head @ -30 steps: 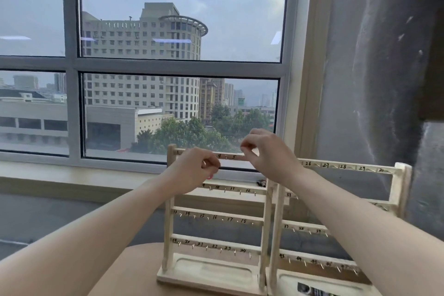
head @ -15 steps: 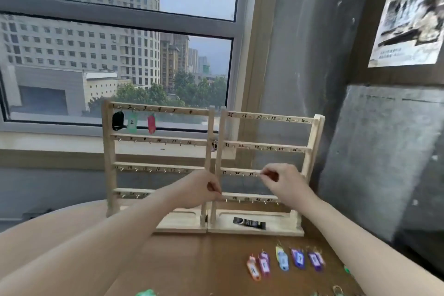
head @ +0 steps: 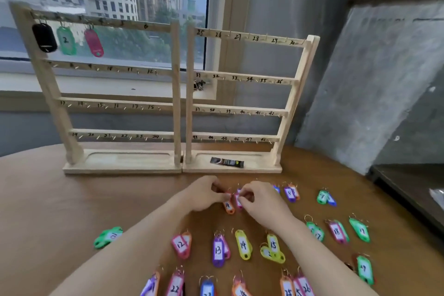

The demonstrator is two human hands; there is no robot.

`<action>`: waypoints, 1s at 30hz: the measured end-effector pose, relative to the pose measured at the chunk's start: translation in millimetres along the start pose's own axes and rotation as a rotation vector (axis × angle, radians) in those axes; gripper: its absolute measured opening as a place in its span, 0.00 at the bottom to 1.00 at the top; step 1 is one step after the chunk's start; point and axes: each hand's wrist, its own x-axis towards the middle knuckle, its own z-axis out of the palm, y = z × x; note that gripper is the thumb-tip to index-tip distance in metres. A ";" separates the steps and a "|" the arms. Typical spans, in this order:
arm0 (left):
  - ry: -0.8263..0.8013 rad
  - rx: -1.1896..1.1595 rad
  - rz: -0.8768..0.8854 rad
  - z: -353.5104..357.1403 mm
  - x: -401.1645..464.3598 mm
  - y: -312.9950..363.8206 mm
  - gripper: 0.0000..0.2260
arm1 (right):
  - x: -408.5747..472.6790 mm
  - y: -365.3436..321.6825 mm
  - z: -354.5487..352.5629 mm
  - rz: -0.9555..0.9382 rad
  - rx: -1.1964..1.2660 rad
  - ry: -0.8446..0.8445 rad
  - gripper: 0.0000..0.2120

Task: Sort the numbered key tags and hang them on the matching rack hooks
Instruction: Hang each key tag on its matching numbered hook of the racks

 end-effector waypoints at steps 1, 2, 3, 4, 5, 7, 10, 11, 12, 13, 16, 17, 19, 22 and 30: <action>0.018 -0.016 0.001 1.1 0.9 -1.9 0.10 | -1.1 -2.2 2.4 -0.010 0.007 -0.003 0.07; 0.028 -0.037 0.004 0.5 1.6 -3.0 0.08 | -2.0 -4.3 5.6 -0.022 0.002 -0.001 0.08; 0.033 -0.057 0.008 -0.4 2.0 -3.8 0.06 | -3.4 -7.2 9.0 -0.029 -0.019 0.001 0.11; 0.036 -0.079 0.012 -1.0 1.9 -4.0 0.05 | -4.1 -9.9 13.1 -0.038 -0.052 0.013 0.13; 0.034 -0.105 0.010 -1.0 1.5 -4.3 0.05 | -4.9 -13.6 16.3 -0.041 -0.088 0.031 0.15; 0.029 -0.165 0.010 0.1 1.4 -5.3 0.08 | -4.4 -19.2 21.5 -0.024 -0.117 0.066 0.16; 0.041 -0.188 0.017 4.3 1.3 -7.7 0.09 | -3.6 -23.0 25.4 0.018 -0.040 0.059 0.12; 0.050 -0.188 0.011 5.1 1.5 -8.4 0.09 | -4.6 -24.1 24.2 0.033 -0.005 0.048 0.12; 0.060 -0.191 0.004 6.2 2.2 -9.0 0.09 | -6.5 -23.8 23.0 0.048 0.023 0.044 0.12; 0.072 -0.192 -0.006 7.5 3.1 -9.4 0.09 | -10.0 -24.0 20.4 0.068 0.033 0.049 0.13; 0.096 -0.188 -0.016 10.3 4.6 -7.1 0.06 | -23.8 -16.5 12.9 0.145 0.049 0.077 0.13; 0.101 -0.177 -0.015 10.7 4.7 -5.8 0.05 | -29.6 -12.7 9.9 0.167 0.092 0.080 0.13; 0.123 -0.152 -0.024 12.2 4.7 -6.1 0.04 | -41.9 -8.1 4.1 0.195 0.229 0.072 0.10; 0.156 -0.131 -0.034 10.2 1.3 -4.2 0.01 | -57.3 -12.6 -8.0 0.189 0.424 0.036 0.06; 0.140 -0.237 0.021 -21.8 -28.5 1.2 0.09 | -69.4 -43.3 -33.0 0.253 0.583 -0.051 0.08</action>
